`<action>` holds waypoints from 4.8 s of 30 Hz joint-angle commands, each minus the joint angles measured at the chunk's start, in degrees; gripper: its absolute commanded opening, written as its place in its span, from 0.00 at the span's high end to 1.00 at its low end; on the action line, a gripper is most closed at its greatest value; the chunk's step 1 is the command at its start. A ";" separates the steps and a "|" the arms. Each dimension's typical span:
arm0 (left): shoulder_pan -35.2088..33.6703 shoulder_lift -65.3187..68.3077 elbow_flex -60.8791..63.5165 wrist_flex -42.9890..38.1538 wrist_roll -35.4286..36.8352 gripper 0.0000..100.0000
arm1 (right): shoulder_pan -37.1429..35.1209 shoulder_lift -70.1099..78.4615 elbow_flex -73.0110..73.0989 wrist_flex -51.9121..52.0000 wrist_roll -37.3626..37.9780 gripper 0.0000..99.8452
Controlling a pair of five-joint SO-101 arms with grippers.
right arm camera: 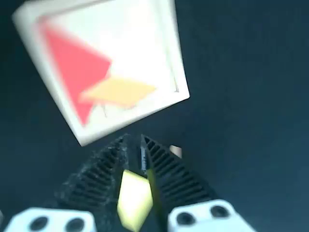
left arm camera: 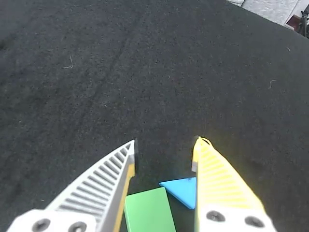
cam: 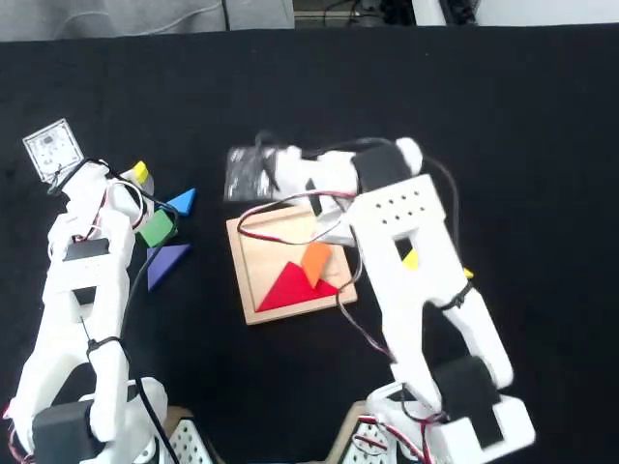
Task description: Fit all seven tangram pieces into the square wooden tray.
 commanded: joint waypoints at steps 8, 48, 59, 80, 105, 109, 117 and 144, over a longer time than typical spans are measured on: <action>0.22 -2.11 0.31 -1.14 -0.44 0.80 | -10.55 -2.51 26.59 -32.88 -35.69 0.99; 0.57 -2.11 0.04 -1.14 -0.44 0.80 | 1.93 12.18 25.19 -50.46 -35.16 0.99; 0.57 -2.11 0.13 -1.14 -0.44 0.80 | 1.93 16.75 19.03 -37.10 -34.99 0.99; 0.57 -2.11 0.22 -1.14 -0.44 0.80 | 9.93 -17.54 41.98 -48.09 -41.67 0.99; 0.66 -2.02 0.66 -1.05 -0.44 0.80 | 13.01 -53.49 67.21 -57.49 -42.64 0.99; 0.66 -2.02 1.19 -1.23 -0.44 0.80 | 13.01 -54.20 67.38 -57.49 -42.64 0.99; 0.66 -2.02 1.19 -1.23 -0.44 0.80 | 13.10 -54.20 67.56 -57.41 -42.73 0.99; 0.66 -2.11 1.19 -1.23 -0.44 0.80 | 13.27 -54.29 71.78 -62.07 -42.64 0.99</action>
